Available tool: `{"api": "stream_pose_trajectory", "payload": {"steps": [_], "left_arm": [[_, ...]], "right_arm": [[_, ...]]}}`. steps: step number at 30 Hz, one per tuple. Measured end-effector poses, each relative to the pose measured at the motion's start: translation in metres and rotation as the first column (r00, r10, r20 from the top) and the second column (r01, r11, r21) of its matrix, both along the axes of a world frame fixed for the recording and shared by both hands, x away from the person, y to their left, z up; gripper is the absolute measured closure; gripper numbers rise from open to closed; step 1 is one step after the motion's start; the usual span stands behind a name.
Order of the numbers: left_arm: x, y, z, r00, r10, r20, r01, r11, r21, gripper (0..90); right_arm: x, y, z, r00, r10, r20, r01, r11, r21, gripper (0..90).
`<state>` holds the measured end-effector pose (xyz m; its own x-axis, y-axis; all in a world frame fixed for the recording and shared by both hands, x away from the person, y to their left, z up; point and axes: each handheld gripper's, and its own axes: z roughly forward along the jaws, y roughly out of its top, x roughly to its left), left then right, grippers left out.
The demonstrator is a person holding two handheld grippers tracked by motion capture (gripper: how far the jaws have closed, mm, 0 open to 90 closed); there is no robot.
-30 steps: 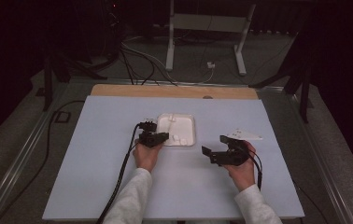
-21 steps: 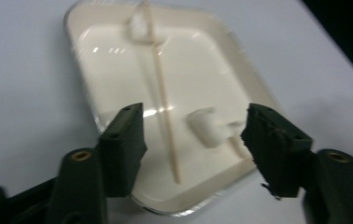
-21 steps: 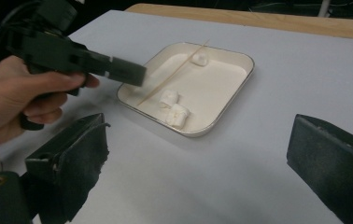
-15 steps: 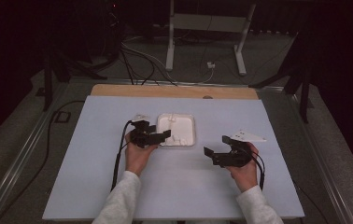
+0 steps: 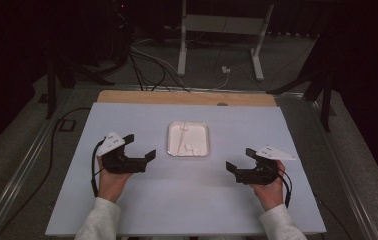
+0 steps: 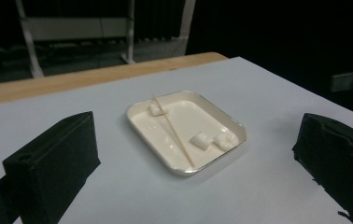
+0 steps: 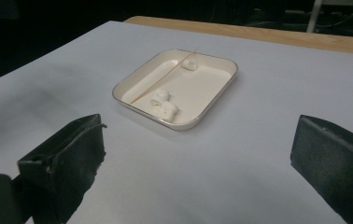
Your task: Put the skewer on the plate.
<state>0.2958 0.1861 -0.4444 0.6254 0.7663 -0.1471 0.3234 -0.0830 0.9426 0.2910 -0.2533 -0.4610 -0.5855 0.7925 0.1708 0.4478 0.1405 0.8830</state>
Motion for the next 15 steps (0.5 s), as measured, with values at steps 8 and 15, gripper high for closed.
{"api": "stream_pose_trajectory", "payload": {"steps": [8,15], "left_arm": [[-0.025,0.032,-0.006,0.9974,0.044,0.057,-0.045,0.9989,0.011,0.7],[-0.032,0.048,-0.013,0.9908,0.119,0.065,-0.119,0.9928,0.008,0.6]], "right_arm": [[-0.009,-0.014,-0.006,0.9990,-0.009,0.044,0.010,0.999,-0.034,1.9],[-0.018,-0.023,-0.005,0.9927,-0.009,0.120,0.013,0.999,-0.035,1.9]]}}
